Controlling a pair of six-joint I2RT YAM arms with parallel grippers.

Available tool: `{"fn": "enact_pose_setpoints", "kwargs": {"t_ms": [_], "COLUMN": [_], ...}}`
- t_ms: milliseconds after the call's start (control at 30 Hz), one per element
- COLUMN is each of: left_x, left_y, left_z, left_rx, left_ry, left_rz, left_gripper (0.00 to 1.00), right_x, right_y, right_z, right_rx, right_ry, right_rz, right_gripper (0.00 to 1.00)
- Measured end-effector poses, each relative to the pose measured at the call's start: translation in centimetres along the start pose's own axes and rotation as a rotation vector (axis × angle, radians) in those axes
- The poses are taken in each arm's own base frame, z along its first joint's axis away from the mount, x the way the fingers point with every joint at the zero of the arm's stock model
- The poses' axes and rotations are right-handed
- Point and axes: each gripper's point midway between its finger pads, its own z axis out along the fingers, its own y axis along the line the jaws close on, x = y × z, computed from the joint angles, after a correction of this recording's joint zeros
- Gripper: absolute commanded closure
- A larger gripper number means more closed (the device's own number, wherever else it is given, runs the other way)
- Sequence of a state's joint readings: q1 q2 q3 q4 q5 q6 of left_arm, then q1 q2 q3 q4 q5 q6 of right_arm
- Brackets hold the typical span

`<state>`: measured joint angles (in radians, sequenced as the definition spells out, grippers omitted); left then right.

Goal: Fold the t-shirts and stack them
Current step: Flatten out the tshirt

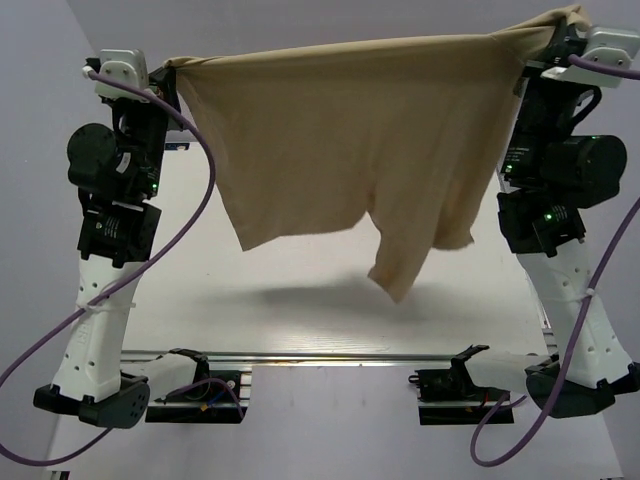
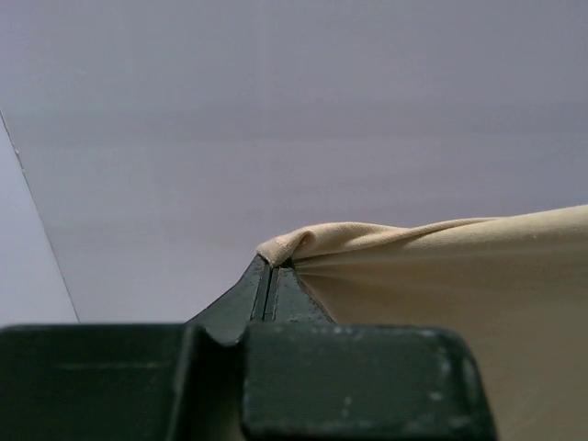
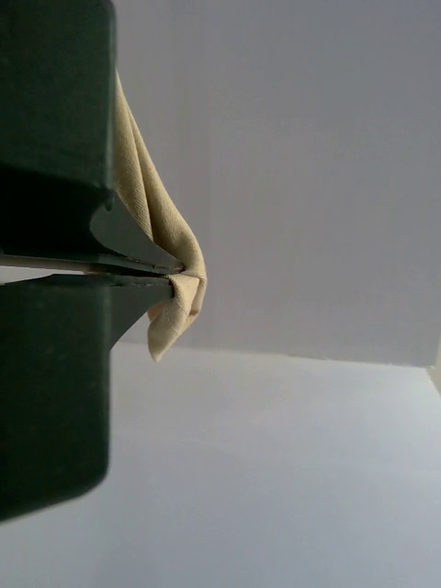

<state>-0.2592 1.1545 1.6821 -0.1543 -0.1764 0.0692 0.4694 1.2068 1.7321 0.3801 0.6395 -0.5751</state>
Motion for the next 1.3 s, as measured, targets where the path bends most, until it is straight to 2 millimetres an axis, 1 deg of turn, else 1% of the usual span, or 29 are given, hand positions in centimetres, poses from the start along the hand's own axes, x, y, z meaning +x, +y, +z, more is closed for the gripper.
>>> {"fn": "enact_pose_setpoints", "kwargs": {"t_ms": [100,167,233,300,400,500,567,633,700,800,867,933,1000,1033,1067,1100,1133,1200,1233,1267,1300], "left_x": [-1.2,-2.7,-4.7,-7.5,-11.1,-13.6,-14.8,-15.3,-15.1,-14.2,-13.3,-12.5,-10.8,-9.6,-7.9,-5.7,-3.7,1.8,5.4,8.7,12.6], "left_y": [0.1,0.2,0.3,0.3,0.2,-0.2,-0.4,-0.2,-0.1,-0.4,-0.5,-0.4,-0.3,-0.3,-0.2,-0.2,-0.3,-0.4,-0.5,-0.4,-0.4], "left_z": [-0.9,-2.0,-3.2,-4.7,-7.1,-9.3,-10.3,-10.6,-10.6,-9.9,-9.2,-8.3,-7.1,-6.4,-5.6,-4.7,-3.7,-1.4,-0.1,1.1,2.2], "left_rx": [0.008,0.018,0.03,0.049,0.094,0.141,0.166,0.161,0.155,0.163,0.161,0.148,0.125,0.114,0.099,0.083,0.071,0.035,0.013,-0.009,-0.035], "left_ry": [-0.024,-0.052,-0.089,-0.145,-0.221,-0.274,-0.3,-0.311,-0.301,-0.271,-0.246,-0.226,-0.194,-0.172,-0.142,-0.097,-0.059,0.047,0.116,0.176,0.251], "left_rz": [-0.003,-0.004,-0.007,-0.011,-0.013,-0.012,-0.01,-0.005,-0.003,-0.003,-0.003,-0.01,-0.024,-0.031,-0.039,-0.048,-0.056,-0.076,-0.083,-0.084,-0.087], "left_gripper": [1.0,1.0,1.0,1.0,1.0,1.0,1.0,1.0,1.0,1.0,1.0,1.0,1.0,1.0,1.0,1.0,1.0,1.0,1.0,1.0,1.0], "right_x": [-1.9,-3.0,-4.3,-6.0,-8.7,-11.3,-12.5,-13.6,-14.1,-14.1,-13.7,-12.8,-11.4,-10.3,-8.9,-6.9,-4.6,1.5,4.9,9.1,12.9], "right_y": [-1.0,-1.5,-1.9,-2.8,-4.4,-6.1,-6.9,-8.1,-8.8,-8.8,-8.2,-7.4,-6.3,-5.6,-4.6,-3.4,-2.1,1.1,2.9,4.9,6.5], "right_z": [-0.1,-0.5,-1.0,-1.7,-3.4,-5.1,-6.0,-6.5,-6.8,-6.8,-6.4,-5.6,-4.5,-4.0,-3.3,-2.7,-2.2,-1.3,-0.9,-0.7,-0.7], "right_rx": [0.0,-0.019,-0.048,-0.076,-0.116,-0.148,-0.162,-0.144,-0.132,-0.131,-0.137,-0.131,-0.114,-0.106,-0.1,-0.093,-0.088,-0.082,-0.086,-0.087,-0.092], "right_ry": [-0.037,-0.055,-0.073,-0.1,-0.15,-0.203,-0.232,-0.253,-0.264,-0.264,-0.254,-0.235,-0.21,-0.19,-0.163,-0.129,-0.088,0.024,0.082,0.154,0.217], "right_rz": [-0.006,-0.005,0.002,0.026,0.071,0.118,0.139,0.15,0.161,0.168,0.165,0.156,0.143,0.132,0.117,0.099,0.079,0.023,-0.012,-0.051,-0.082], "right_gripper": [1.0,1.0,1.0,1.0,1.0,1.0,1.0,1.0,1.0,1.0,1.0,1.0,1.0,1.0,1.0,1.0,1.0,1.0,1.0,1.0,1.0]}}
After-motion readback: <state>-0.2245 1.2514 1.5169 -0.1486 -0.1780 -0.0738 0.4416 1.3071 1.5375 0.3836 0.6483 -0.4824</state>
